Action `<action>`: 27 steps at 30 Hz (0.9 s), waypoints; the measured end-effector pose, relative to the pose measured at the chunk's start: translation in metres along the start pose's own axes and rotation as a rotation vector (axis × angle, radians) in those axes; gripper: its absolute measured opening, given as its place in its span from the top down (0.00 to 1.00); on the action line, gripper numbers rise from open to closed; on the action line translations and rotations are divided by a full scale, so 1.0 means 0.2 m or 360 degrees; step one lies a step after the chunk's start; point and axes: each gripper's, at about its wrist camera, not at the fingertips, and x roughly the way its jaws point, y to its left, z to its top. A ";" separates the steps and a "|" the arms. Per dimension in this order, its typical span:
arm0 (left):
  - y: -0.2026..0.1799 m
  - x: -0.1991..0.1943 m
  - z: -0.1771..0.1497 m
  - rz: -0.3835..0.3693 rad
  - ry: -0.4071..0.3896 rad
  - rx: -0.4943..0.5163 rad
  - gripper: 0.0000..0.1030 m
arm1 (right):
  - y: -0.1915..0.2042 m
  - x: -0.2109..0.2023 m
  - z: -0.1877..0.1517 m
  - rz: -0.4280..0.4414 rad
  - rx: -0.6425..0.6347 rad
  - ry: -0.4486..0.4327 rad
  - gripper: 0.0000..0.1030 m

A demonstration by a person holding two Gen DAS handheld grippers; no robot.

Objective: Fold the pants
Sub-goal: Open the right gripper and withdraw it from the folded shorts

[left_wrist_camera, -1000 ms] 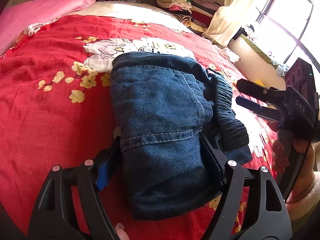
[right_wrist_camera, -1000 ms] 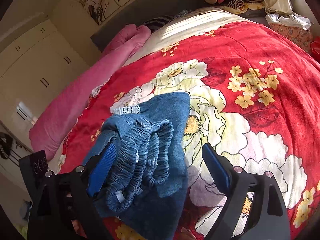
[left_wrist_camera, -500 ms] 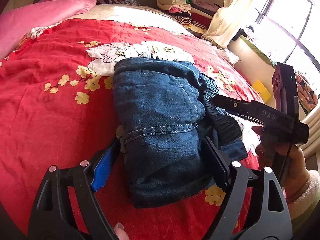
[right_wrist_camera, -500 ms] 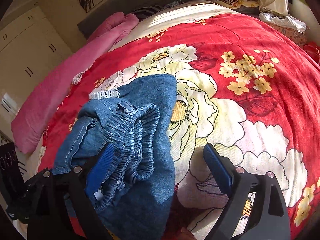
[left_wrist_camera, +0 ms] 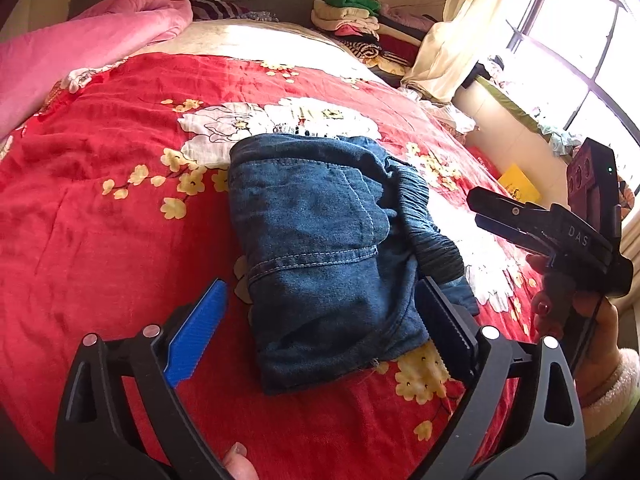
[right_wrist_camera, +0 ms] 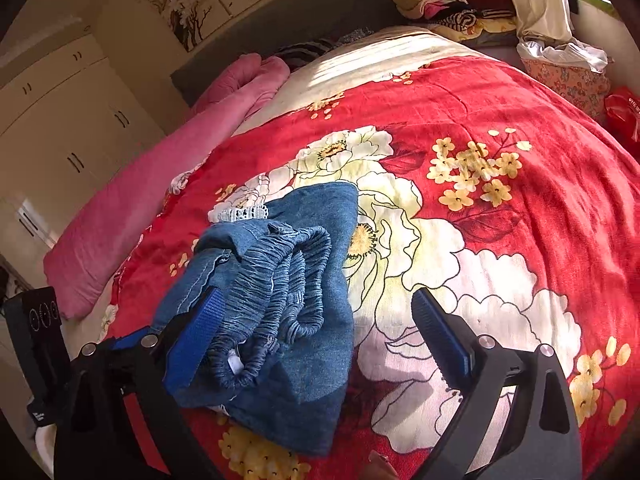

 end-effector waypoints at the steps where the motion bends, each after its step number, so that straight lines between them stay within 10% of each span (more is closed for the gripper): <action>1: -0.01 -0.01 0.00 0.0001 -0.0006 0.0004 0.13 | 0.00 -0.02 0.00 -0.0007 -0.0004 -0.0010 0.08; 27: -0.07 -0.32 -0.03 0.0107 -0.0144 0.0036 0.10 | 0.22 -0.45 -0.09 -0.0066 -0.0179 -0.0258 0.05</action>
